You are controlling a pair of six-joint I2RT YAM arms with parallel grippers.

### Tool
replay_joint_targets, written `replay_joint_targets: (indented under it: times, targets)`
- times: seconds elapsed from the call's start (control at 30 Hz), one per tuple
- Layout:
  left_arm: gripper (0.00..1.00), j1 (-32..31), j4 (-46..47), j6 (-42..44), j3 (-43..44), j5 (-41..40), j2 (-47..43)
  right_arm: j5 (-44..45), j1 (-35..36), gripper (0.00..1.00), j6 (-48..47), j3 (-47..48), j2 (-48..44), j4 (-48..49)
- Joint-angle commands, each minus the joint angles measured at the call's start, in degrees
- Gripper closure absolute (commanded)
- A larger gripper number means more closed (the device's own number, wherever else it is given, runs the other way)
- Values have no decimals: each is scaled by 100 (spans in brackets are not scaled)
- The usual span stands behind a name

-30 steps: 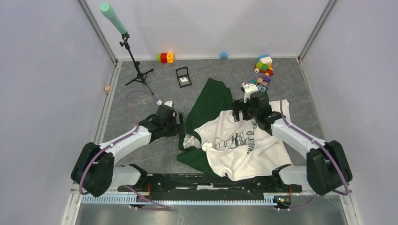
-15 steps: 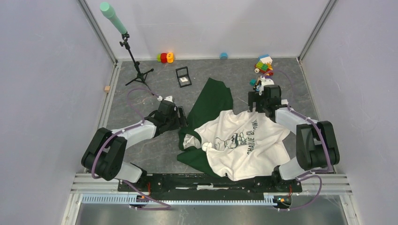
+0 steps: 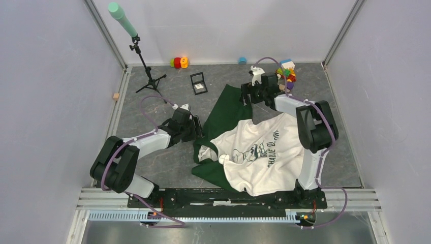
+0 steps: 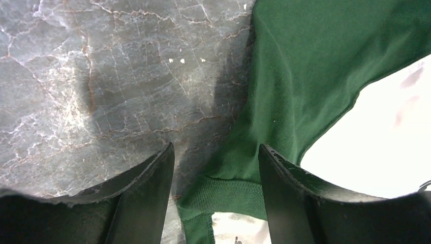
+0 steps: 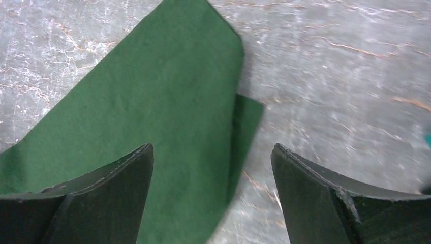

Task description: Pin the brooch onto the clothing

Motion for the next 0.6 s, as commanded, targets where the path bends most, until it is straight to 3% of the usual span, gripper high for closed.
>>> replay_joint_targets:
  times: [0.0,0.17,0.3,0.37,0.47,0.5,0.57]
  targets:
    - [32,0,-591,-162,-209,-93,-198,-100,183,10,-239,638,485,-228]
    - [34,-35,-853,-53,-252,-143,-401,18,336,13,-324,952,855,-383]
    - [49,-54,-689,-102,-368,73,-248,235,416,21,-348,1073,1069,-469]
    - [62,-53,-598,-142,-402,155,-164,272,420,38,-315,1101,1122,-467]
    - [90,-54,-489,-177,-417,119,-162,322,421,76,-281,1132,1027,-468]
    - [96,-53,-477,-178,-394,64,-227,369,420,83,-286,1118,904,-468]
    - [98,-53,-542,-125,-254,-137,-445,514,416,96,-323,1063,535,-468]
